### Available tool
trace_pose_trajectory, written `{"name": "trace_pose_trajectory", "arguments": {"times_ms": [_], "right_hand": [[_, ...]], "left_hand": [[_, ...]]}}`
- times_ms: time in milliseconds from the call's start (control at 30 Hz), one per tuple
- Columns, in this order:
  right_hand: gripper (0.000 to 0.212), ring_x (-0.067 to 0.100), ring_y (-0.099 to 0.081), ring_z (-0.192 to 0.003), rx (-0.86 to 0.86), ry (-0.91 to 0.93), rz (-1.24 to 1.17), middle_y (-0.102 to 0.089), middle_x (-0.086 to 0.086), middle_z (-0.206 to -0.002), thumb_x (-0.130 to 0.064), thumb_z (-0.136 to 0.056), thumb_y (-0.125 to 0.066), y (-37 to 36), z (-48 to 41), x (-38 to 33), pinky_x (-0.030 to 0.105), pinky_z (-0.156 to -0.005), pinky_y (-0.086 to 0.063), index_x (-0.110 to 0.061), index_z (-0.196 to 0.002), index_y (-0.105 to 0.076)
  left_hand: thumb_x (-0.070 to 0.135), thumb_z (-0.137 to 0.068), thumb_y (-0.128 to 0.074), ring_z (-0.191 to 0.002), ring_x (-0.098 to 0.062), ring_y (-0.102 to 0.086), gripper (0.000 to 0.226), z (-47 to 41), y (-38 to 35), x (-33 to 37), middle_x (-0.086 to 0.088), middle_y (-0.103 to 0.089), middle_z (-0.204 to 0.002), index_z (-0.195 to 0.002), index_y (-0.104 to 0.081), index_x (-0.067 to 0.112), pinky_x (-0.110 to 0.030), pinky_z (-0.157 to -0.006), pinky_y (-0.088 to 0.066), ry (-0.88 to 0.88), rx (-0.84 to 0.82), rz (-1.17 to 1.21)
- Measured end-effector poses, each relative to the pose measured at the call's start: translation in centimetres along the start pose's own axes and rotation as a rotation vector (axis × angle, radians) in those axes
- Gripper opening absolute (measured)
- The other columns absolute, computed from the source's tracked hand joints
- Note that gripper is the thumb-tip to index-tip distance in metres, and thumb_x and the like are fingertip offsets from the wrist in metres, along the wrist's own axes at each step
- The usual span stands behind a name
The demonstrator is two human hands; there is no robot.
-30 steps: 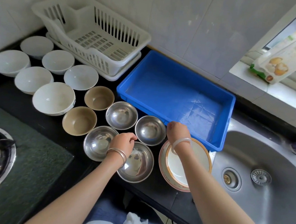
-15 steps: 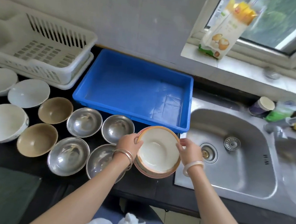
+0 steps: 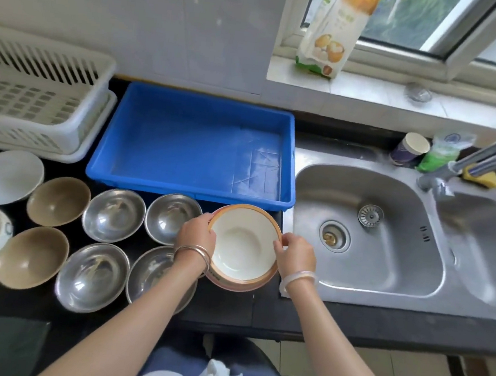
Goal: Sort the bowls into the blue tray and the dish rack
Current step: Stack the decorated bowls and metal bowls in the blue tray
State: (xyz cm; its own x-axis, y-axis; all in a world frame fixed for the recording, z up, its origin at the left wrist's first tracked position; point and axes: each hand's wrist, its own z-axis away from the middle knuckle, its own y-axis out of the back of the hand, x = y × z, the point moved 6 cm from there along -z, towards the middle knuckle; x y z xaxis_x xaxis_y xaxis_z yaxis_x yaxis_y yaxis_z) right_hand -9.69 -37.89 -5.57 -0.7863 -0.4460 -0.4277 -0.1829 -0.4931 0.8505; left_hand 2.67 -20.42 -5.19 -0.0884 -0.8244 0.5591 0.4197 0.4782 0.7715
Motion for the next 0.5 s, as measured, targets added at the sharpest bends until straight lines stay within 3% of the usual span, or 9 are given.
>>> {"name": "trace_pose_trajectory", "arguments": {"times_ms": [233,500], "right_hand": [[0.018,0.023,-0.050,-0.070,-0.072,-0.014,-0.079,-0.069,0.014,-0.085,-0.019,-0.089,-0.054,0.4,0.1,-0.5,0.024,-0.063,-0.036,-0.006,-0.085,-0.066],[0.017,0.032,-0.065,-0.071,0.093,-0.024,-0.208,-0.069,0.015,-0.069,-0.014,-0.079,-0.055,6.4,0.0,0.2,0.037,-0.067,-0.055,-0.004,-0.069,-0.065]], "left_hand": [[-0.001,-0.080,-0.045,-0.085,-0.032,-0.063,0.032,-0.5,1.4,1.1,-0.009,-0.072,-0.090,-0.100,-0.066,0.012,-0.037,-0.071,-0.052,-0.040,0.006,0.056],[0.006,-0.075,-0.052,-0.092,-0.027,-0.063,0.031,-1.3,2.6,6.1,-0.002,-0.072,-0.097,-0.098,-0.068,0.019,-0.028,-0.074,-0.047,-0.133,-0.045,0.126]]}}
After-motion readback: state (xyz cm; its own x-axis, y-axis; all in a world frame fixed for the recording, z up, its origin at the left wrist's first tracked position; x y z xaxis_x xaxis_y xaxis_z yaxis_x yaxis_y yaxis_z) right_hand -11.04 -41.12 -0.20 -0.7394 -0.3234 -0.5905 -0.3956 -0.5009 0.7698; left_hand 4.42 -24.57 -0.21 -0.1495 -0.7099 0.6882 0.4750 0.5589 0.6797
